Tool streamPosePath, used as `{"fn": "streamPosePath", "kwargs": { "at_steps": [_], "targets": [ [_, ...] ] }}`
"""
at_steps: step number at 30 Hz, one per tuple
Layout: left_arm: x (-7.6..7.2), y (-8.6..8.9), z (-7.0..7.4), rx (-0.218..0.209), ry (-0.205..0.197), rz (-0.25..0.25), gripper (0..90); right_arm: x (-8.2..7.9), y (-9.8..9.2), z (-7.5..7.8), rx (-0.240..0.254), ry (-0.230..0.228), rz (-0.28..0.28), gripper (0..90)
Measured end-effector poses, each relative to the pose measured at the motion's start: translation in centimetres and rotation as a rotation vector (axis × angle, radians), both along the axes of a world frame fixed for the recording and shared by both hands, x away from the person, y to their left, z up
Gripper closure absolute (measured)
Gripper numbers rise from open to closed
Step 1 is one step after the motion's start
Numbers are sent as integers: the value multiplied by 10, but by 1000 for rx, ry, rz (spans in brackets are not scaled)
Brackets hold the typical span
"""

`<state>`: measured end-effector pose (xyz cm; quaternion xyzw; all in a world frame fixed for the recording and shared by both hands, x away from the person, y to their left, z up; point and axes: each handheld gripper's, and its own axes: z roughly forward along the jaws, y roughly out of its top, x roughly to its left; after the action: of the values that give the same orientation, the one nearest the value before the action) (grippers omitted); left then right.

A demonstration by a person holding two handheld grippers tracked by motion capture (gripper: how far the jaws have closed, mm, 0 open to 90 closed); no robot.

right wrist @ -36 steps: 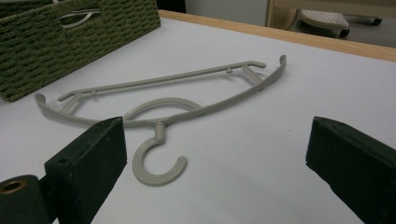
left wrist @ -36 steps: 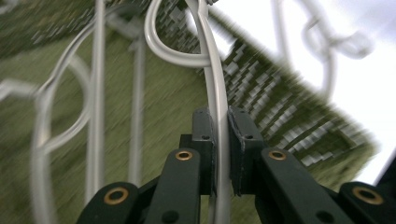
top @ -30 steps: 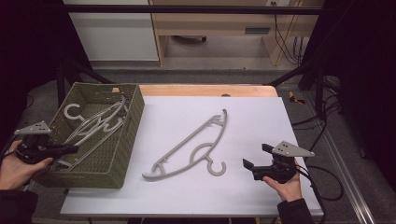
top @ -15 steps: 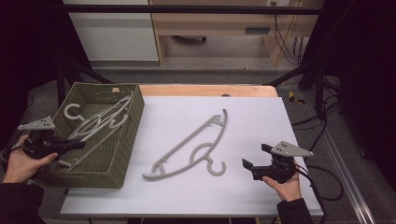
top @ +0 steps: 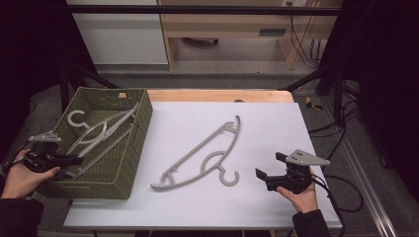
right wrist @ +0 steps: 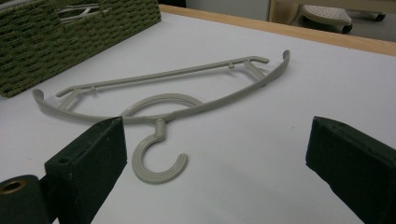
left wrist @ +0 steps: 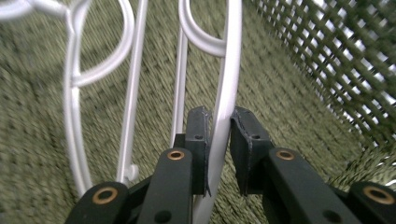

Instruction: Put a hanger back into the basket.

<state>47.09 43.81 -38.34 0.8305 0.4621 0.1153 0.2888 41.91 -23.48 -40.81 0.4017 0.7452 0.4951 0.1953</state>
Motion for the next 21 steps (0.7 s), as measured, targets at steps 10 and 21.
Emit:
{"fn": "streamPosePath", "kwargs": {
  "at_steps": [10, 21],
  "targets": [
    [10, -25, -5, 154, 81, -12, 706, -1, -2, 1, -2, -8, 1, 56],
    [18, -51, 1, 204, -23, -21, 609, -1, -2, 2, 1, -6, 2, 56]
  ]
}}
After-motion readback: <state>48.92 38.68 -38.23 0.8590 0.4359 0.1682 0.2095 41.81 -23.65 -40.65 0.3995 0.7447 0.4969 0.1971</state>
